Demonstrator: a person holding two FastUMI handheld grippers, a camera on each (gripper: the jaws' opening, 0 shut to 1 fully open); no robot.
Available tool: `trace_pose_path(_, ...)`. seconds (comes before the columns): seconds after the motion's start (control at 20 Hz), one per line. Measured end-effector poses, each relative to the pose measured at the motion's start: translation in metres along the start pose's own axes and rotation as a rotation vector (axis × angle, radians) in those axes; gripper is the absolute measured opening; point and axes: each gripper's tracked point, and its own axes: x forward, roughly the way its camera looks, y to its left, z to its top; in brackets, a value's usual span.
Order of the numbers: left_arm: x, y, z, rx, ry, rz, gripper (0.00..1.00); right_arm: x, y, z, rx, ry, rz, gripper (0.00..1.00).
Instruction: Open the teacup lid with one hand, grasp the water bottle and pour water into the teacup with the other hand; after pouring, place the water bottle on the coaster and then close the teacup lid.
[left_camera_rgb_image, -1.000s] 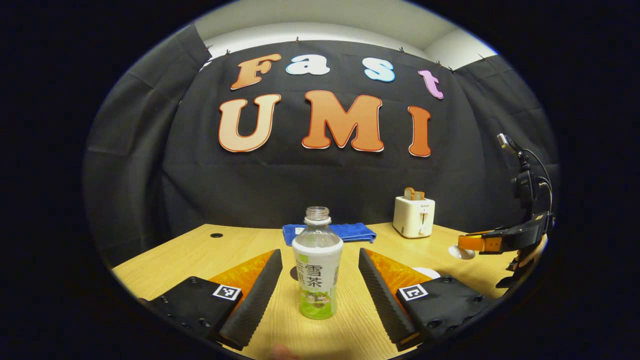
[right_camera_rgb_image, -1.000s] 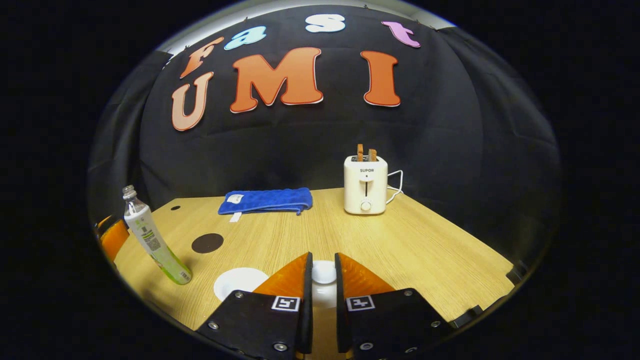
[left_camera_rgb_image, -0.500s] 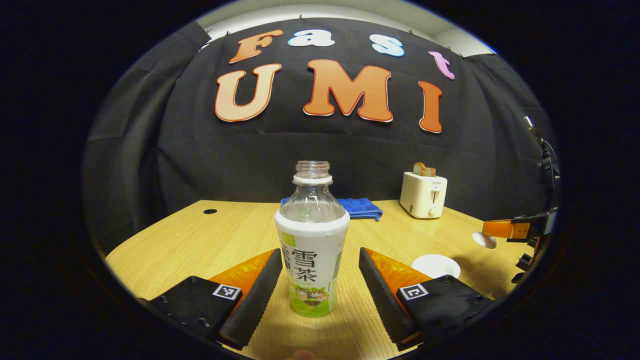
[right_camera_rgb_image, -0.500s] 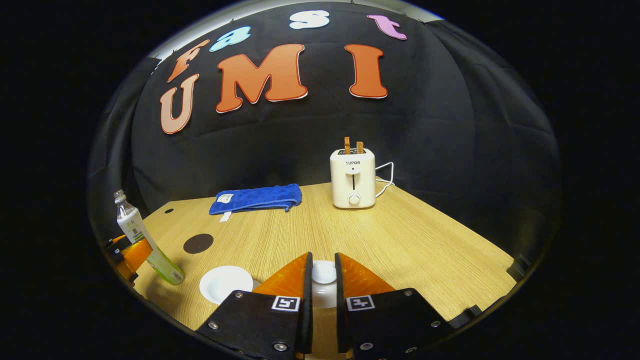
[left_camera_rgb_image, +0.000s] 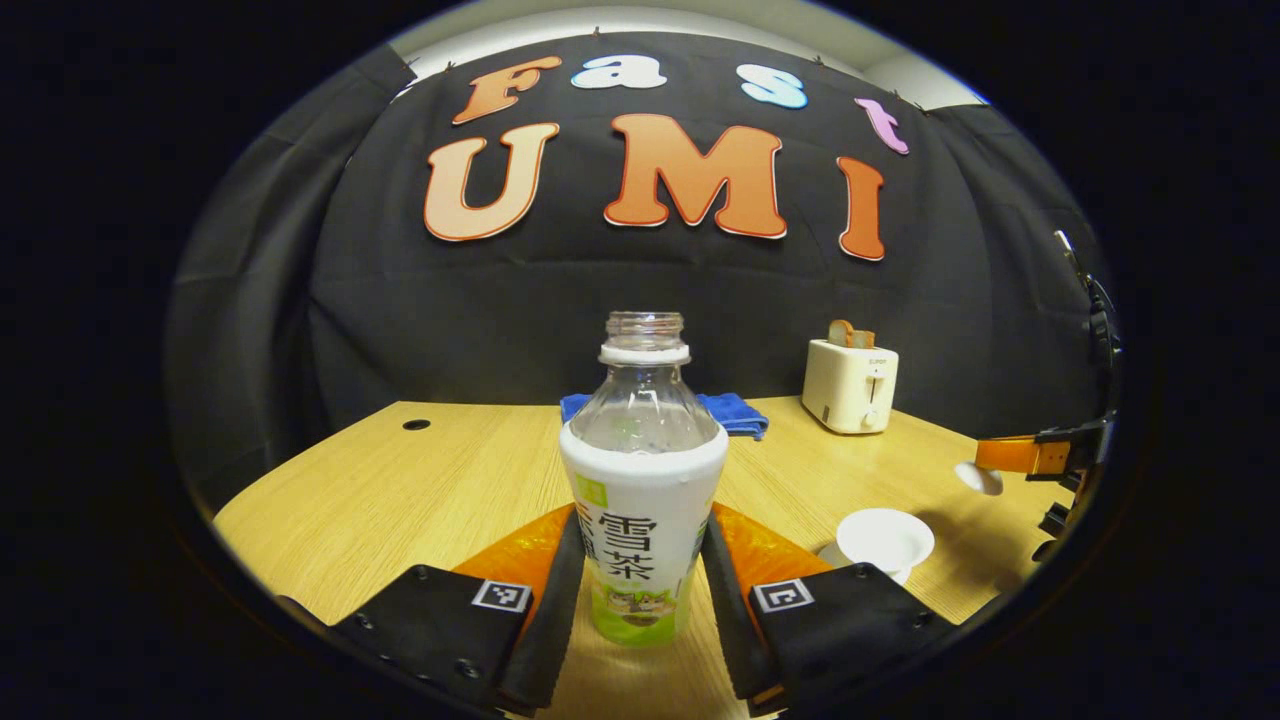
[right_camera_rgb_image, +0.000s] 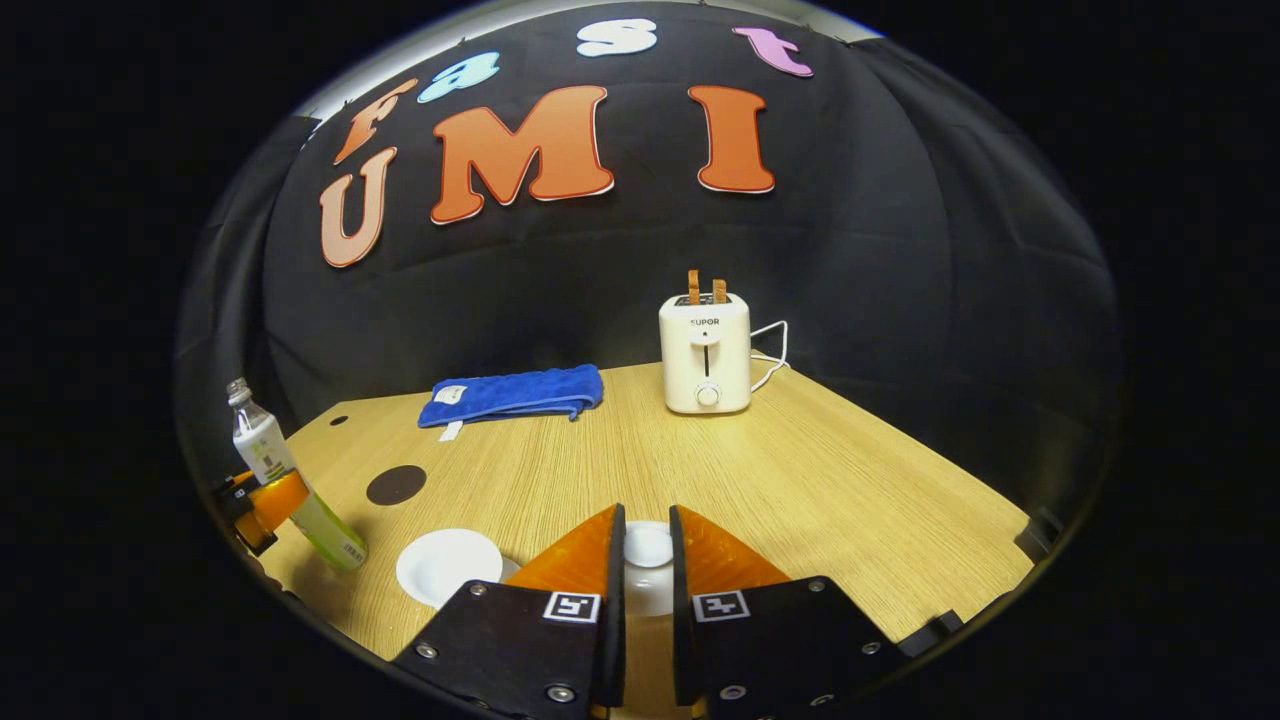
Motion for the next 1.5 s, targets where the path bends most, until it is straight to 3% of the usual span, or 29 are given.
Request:
trace_pose_path(0.4,-0.005,-0.016,0.042,0.317,-0.044,-0.024,0.65,-0.005,-0.008,0.007,0.017,-0.019,-0.010,0.19)
trace_pose_path(0.95,0.005,-0.048,0.013,0.901,0.060,-0.137,0.64,-0.006,-0.021,0.006,0.026,-0.015,-0.037,0.19)
trace_pose_path(1.25,0.012,-0.063,-0.007,1.133,0.102,-0.193,0.64,-0.006,-0.025,0.007,0.027,-0.017,-0.043,0.19)
trace_pose_path(1.5,0.020,-0.074,-0.004,1.262,0.103,-0.215,0.66,-0.007,-0.034,0.006,0.037,-0.014,-0.062,0.19)
